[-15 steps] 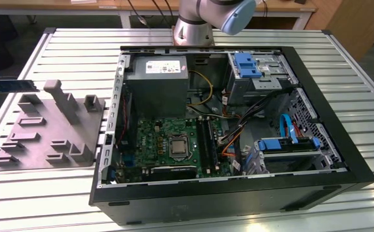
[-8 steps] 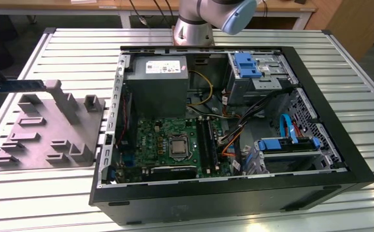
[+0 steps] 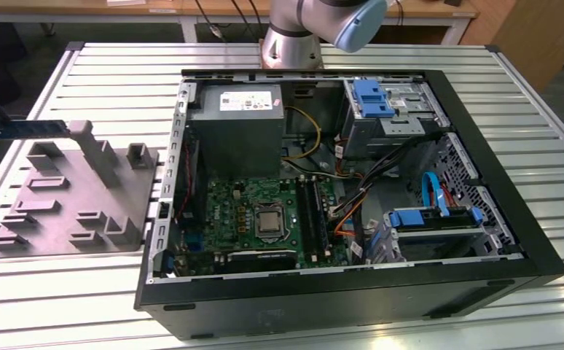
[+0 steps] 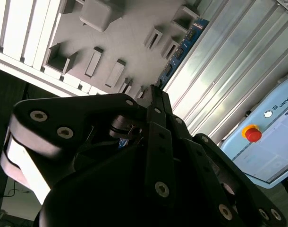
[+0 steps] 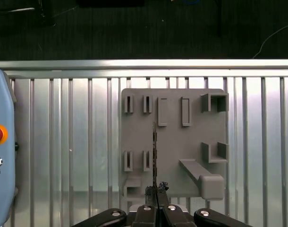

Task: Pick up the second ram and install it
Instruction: 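Pick up the second ram and move it above second insertion slot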

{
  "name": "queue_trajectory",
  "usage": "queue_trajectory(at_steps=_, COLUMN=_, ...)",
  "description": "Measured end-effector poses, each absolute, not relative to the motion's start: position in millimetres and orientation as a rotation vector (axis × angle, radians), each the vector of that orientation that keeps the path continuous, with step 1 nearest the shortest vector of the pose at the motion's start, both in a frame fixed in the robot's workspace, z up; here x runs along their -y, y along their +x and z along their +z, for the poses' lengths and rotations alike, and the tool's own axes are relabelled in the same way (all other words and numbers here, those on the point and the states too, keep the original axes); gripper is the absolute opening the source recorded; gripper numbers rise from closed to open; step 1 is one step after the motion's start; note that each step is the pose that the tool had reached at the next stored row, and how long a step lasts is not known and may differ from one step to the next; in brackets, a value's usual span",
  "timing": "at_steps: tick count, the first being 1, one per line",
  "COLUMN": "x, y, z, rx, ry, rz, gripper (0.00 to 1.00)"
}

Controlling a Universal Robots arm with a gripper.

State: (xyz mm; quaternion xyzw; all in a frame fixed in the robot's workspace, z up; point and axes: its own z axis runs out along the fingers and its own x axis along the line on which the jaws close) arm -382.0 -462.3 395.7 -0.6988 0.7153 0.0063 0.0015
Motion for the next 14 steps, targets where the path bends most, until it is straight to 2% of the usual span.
queue_trajectory(at_steps=14, x=462.3, y=-379.0, z=402.9, rx=-2.245, ry=-2.194, rz=0.02, gripper=0.11)
